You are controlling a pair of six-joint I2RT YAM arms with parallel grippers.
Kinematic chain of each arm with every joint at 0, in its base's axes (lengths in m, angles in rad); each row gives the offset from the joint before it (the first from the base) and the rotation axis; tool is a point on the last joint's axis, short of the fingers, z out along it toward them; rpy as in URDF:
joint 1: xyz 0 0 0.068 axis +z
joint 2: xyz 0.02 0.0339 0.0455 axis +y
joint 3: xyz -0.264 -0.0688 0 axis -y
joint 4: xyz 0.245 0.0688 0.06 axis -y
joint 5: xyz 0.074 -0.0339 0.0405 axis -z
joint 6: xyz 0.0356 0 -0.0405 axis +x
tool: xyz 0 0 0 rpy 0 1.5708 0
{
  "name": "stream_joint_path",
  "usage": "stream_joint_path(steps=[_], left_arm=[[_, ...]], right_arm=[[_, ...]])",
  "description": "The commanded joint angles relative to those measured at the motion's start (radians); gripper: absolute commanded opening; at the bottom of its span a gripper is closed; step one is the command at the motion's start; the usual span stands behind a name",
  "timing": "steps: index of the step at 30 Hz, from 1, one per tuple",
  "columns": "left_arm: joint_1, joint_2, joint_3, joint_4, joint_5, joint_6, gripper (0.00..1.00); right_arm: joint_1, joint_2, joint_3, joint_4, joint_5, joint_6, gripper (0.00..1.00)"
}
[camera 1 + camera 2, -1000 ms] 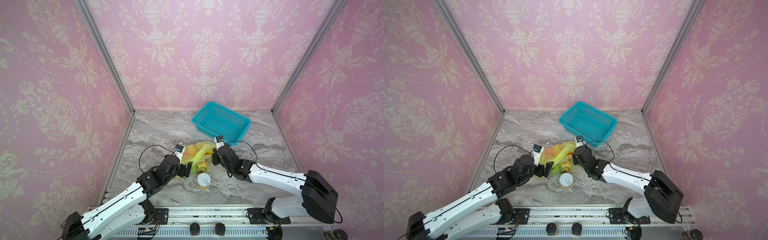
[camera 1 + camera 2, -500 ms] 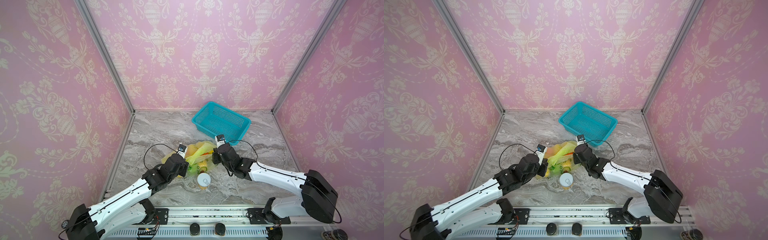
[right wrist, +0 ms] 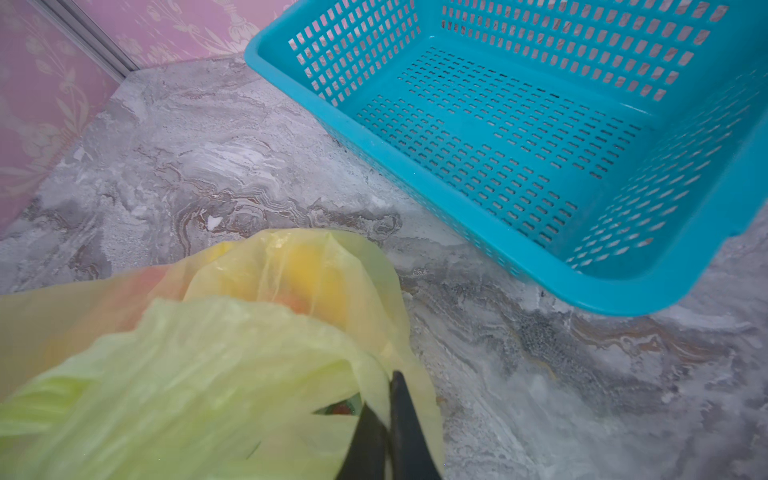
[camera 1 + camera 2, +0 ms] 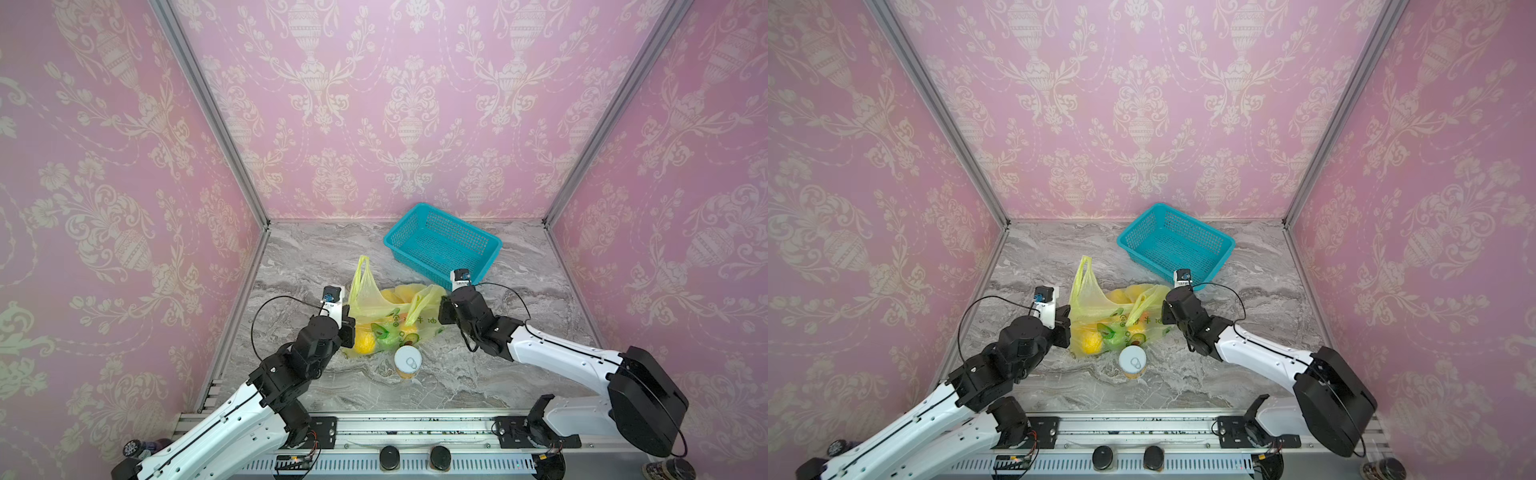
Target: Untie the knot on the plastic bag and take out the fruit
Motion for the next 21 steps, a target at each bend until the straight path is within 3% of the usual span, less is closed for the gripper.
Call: stream_joint_path(steps=[1, 3, 12, 16, 21], left_arm=[[0.019, -0.031, -0.016, -0.017, -0.001, -0.005, 0.00], [0.019, -0.028, -0.013, -0.010, 0.037, 0.002, 0.00], [0.019, 0.004, -0.009, 0.010, 0.068, 0.018, 0.00], [0.019, 0.014, -0.007, 0.017, 0.072, 0.020, 0.00], [0.019, 0.030, -0.003, 0.017, 0.070, 0.022, 0.00]], right_arm=[[-0.011, -0.053, -0.038, 0.072, -0.067, -0.017, 0.36], [-0.008, -0.083, -0.049, 0.088, -0.090, -0.050, 0.56], [0.106, -0.174, -0.029, 0.041, 0.010, -0.358, 0.97], [0.125, -0.158, -0.002, 0.026, -0.049, -0.424, 1.00], [0.133, -0.037, 0.122, -0.014, 0.080, -0.387, 0.99]])
